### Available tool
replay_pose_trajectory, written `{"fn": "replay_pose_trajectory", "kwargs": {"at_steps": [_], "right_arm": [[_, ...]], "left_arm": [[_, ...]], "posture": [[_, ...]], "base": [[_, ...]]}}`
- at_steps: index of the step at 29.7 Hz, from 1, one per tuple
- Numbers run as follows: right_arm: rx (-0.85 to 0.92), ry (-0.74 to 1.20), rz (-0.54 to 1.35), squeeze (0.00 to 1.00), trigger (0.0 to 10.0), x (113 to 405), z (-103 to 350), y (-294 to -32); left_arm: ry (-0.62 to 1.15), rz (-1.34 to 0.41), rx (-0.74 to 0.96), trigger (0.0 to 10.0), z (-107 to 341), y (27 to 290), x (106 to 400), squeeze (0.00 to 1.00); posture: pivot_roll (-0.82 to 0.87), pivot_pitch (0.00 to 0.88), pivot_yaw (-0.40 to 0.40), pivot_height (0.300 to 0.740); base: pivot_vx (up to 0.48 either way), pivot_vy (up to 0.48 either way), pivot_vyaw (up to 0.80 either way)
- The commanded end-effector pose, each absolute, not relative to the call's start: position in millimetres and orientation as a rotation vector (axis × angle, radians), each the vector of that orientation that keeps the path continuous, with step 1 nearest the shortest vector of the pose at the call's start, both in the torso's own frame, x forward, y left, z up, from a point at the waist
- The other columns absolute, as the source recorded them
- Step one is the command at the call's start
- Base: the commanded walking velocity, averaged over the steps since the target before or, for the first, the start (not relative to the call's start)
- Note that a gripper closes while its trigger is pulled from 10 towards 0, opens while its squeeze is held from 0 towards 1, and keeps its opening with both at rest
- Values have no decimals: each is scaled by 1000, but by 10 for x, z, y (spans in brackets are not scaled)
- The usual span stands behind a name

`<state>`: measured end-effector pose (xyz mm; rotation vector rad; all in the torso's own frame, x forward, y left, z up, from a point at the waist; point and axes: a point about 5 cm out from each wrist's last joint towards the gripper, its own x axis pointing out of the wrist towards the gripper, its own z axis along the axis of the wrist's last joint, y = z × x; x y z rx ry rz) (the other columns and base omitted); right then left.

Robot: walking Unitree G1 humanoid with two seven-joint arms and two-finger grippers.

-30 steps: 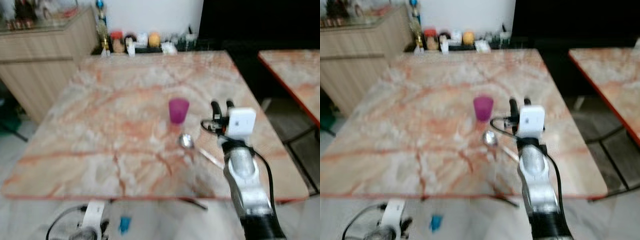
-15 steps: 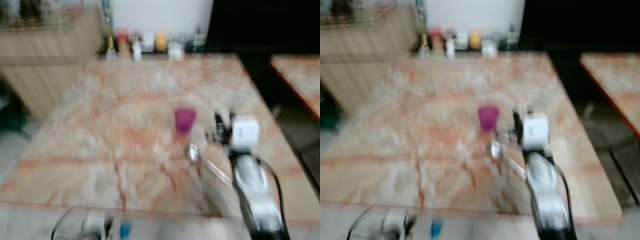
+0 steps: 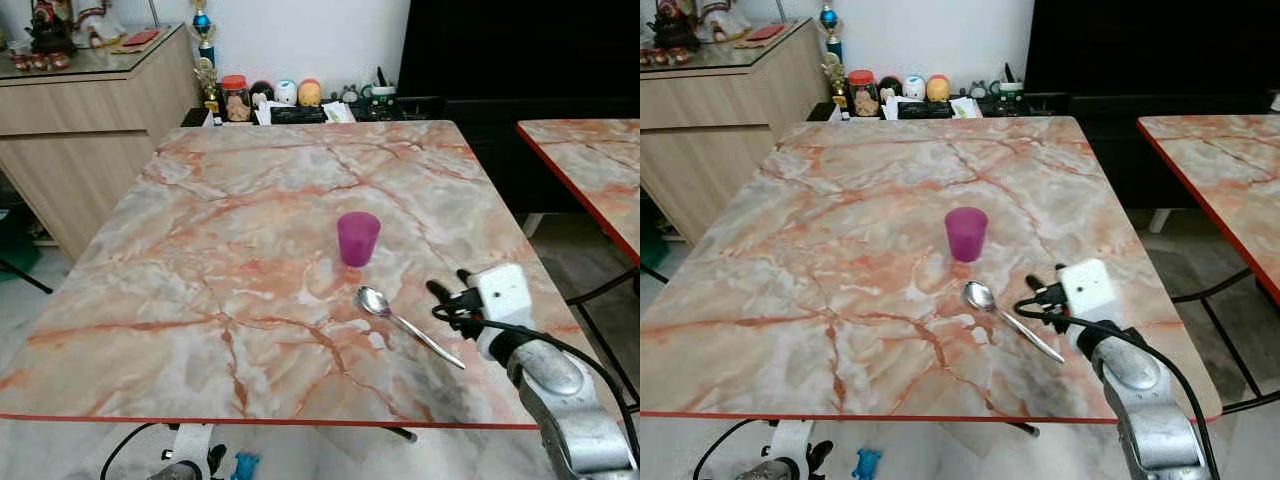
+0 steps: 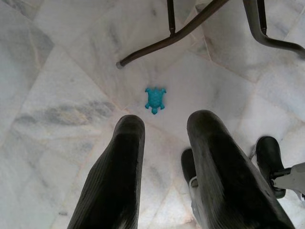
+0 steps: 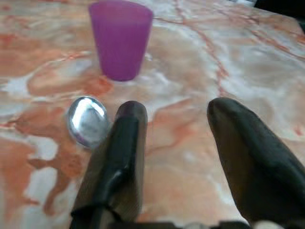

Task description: Setting the table

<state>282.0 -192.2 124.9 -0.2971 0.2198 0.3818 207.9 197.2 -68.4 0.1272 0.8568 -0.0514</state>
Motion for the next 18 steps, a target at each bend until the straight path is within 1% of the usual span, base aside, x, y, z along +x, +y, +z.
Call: {"fn": "replay_pose_trajectory", "kwargs": {"at_steps": [1,2,4,5,6,7,9,11,14,18], "right_arm": [[-322,252,458,1000,10000,2839,1219,-1858],[-294,274,517,1000,10000,2837,1186,-1825],[-251,286,540,1000,10000,2833,1169,-1811],[-268,317,560,1000,10000,2832,1114,-1821],[-298,338,568,914,10000,2835,1071,-1837],[-297,348,557,0,10000,2853,1048,-1855],[-287,364,535,0,10000,2883,1023,-1878],[-233,389,539,0,10000,2907,991,-1879],[-233,409,575,0,10000,2919,949,-1882],[-231,404,571,0,10000,2999,952,-1908]], "left_arm": [[885,-61,135,10000,-710,1983,2036,0],[886,-62,133,10000,-711,1979,2037,0],[885,-60,130,10000,-712,1975,2037,0],[885,-57,125,10000,-713,1972,2037,0],[886,-56,124,10000,-714,1970,2035,0],[887,-55,122,10000,-715,1970,2034,0],[888,-53,120,10000,-716,1970,2032,0],[890,-52,118,10000,-718,1973,2027,0],[892,-50,117,10000,-721,1978,2022,0],[893,-46,116,10000,-720,1982,2024,0]], "posture": [[-53,0,43,740],[-48,0,40,740],[-46,0,40,740],[-38,0,37,740],[-38,0,37,740],[-38,0,36,740],[-40,0,36,740],[-38,0,35,740],[-35,0,36,740],[-30,0,38,740]], "base": [[0,0,0],[0,0,0],[0,0,0],[0,0,0],[0,0,0],[0,0,0],[0,0,0],[0,0,0],[0,0,0],[0,0,0]]}}
